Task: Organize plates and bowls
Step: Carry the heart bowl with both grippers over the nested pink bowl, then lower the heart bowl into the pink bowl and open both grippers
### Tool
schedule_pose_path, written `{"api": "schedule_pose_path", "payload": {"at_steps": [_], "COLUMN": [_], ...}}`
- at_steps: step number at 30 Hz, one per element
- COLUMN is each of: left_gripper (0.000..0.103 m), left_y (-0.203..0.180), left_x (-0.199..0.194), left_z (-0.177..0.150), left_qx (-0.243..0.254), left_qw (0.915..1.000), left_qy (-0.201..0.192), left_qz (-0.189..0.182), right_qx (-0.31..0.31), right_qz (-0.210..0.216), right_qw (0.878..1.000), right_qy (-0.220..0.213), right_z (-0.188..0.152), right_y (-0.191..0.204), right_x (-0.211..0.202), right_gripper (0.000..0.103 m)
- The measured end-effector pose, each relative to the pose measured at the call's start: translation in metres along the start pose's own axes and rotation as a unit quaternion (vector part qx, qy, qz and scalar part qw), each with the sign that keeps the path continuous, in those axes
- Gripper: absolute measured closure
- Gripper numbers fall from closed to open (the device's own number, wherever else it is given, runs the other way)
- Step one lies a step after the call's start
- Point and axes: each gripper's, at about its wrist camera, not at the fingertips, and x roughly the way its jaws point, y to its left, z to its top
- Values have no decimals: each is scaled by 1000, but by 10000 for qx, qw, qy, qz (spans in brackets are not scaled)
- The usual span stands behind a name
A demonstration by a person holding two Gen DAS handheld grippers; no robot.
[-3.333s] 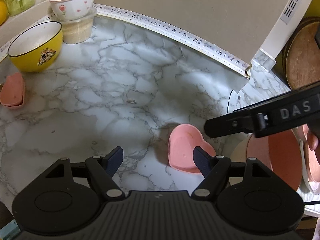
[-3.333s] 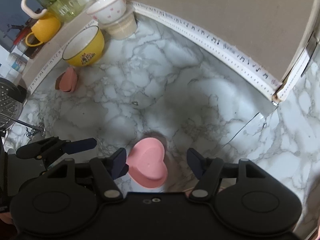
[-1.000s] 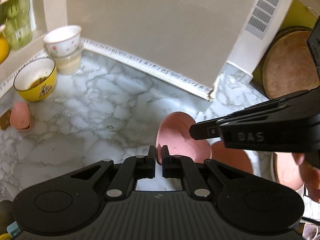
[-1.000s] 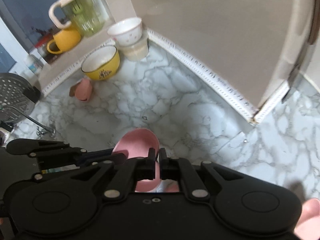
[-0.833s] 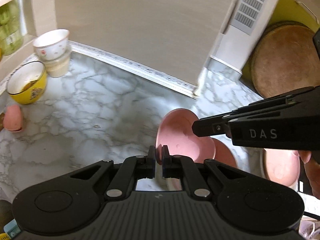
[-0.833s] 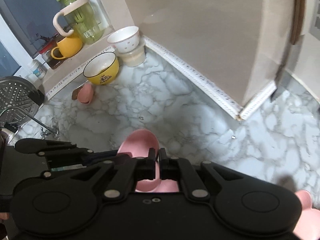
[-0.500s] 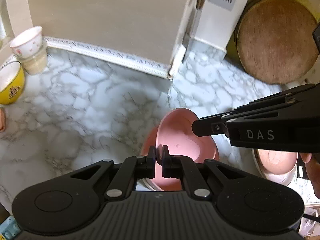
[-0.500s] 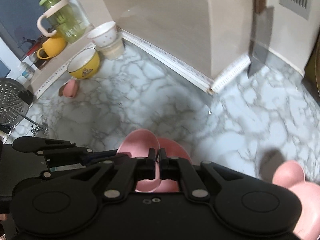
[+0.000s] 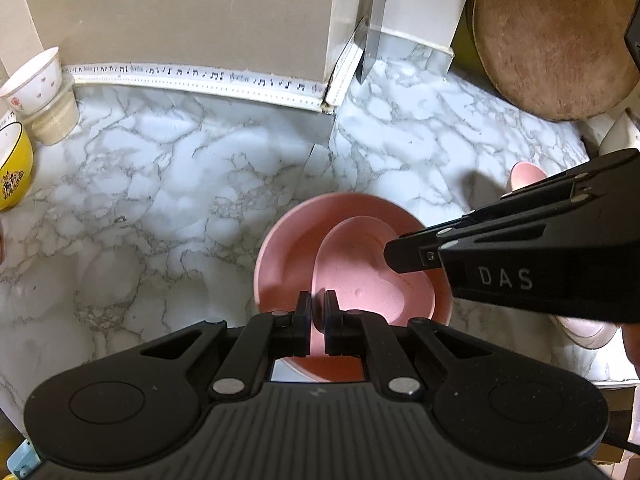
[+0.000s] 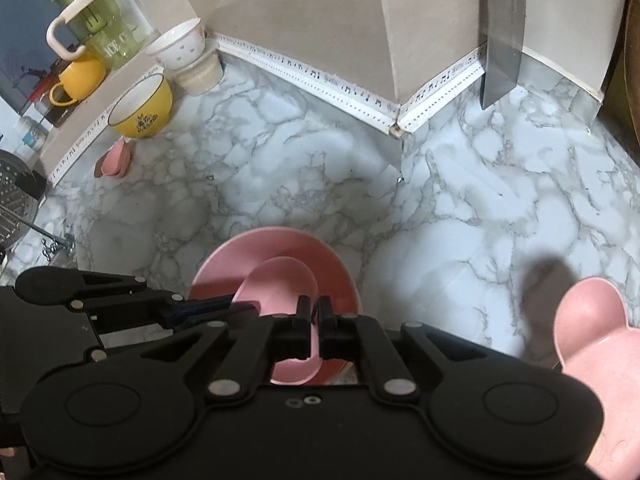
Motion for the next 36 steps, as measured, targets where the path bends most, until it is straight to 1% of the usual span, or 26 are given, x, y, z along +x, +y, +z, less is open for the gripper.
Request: {"api": "schedule_pose_path", "payload": {"at_steps": [6, 9, 17, 20, 26, 31, 36], "left_gripper": [98, 98, 98, 98, 98, 98, 98], "left_y": [-1, 2, 11, 13, 16, 18, 20], "left_x": [4, 2, -3, -4, -10, -20, -31], "left_z": [0, 1, 0, -1, 0, -1, 0], "left_qx": [4, -35, -118, -161, -218, -270, -353], "left_qw": [10000, 10000, 9998, 9997, 9993, 9987, 9981], "left_qy": [29, -27, -87, -115, -186, -316, -478], "left_qz": [30, 39, -99, -168, -241, -291, -177], "right_qx": [-48, -65, -14, 5, -53, -133, -189], "right_qz": [-107, -188, -124, -75, 85, 193, 280], "right_qw": [9999, 9998, 9999, 10000, 9999, 9995, 9986], "right_qy": [18, -11, 52, 59, -58, -208, -408], "right_z": [0, 0, 2, 2, 4, 0, -2], "right_y": [2, 2, 2, 2, 4, 6, 8], "right_x": [5, 6, 12, 10, -2, -19, -37], "right_gripper": [99, 99, 99, 90, 83, 82, 81]}}
